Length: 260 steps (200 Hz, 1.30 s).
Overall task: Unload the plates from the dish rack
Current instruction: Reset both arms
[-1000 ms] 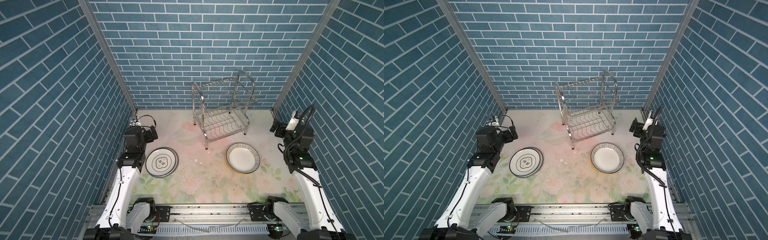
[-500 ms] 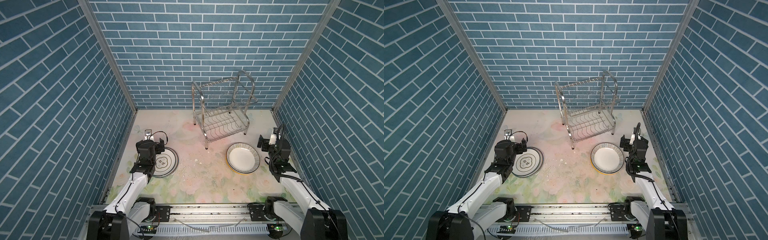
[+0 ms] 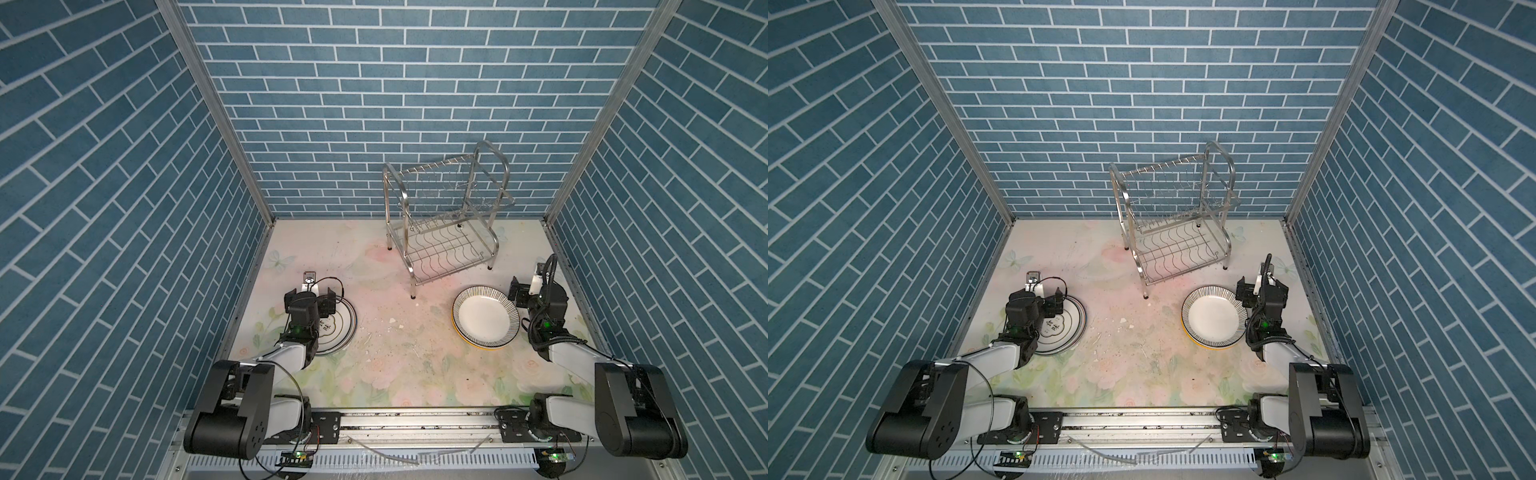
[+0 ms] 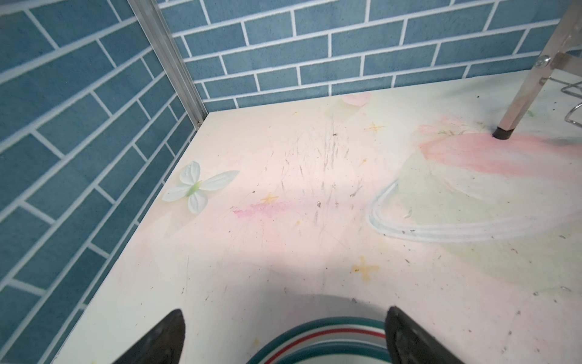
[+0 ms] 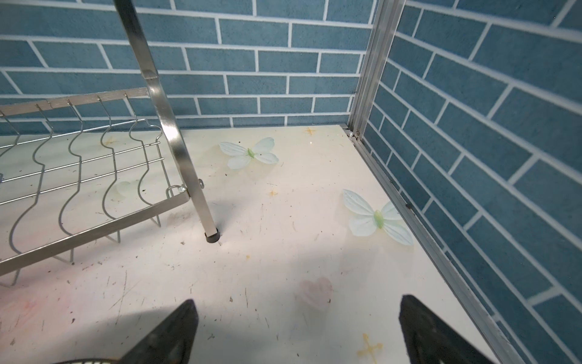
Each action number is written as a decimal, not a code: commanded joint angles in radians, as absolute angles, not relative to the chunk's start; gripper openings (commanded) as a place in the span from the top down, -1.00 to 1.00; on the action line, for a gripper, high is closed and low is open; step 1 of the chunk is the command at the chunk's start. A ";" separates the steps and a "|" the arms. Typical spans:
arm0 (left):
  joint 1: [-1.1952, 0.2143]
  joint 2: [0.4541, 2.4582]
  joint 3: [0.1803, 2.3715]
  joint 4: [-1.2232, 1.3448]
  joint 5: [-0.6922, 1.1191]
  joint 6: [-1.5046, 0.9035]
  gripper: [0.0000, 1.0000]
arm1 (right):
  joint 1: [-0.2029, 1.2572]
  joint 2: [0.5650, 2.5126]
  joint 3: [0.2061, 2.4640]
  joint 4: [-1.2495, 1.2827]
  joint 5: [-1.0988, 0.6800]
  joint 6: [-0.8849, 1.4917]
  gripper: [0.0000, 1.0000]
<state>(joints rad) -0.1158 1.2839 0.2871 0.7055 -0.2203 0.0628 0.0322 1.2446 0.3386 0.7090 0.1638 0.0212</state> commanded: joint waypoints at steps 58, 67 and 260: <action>-0.120 1.369 0.262 0.963 -0.194 0.132 -0.99 | 0.018 1.561 0.241 1.187 0.040 -0.027 -0.98; -0.120 1.400 0.258 1.004 -0.185 0.139 -0.99 | 0.019 1.527 0.238 1.135 0.069 -0.009 -0.99; -0.120 1.550 0.214 1.218 -0.158 0.158 -0.99 | 0.012 1.541 0.351 0.946 0.140 0.023 -0.98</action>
<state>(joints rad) -0.1165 1.5394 0.2226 1.1835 -0.1658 0.1497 0.0154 1.5352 0.3008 0.9878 0.1310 0.0223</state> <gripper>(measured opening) 0.994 0.992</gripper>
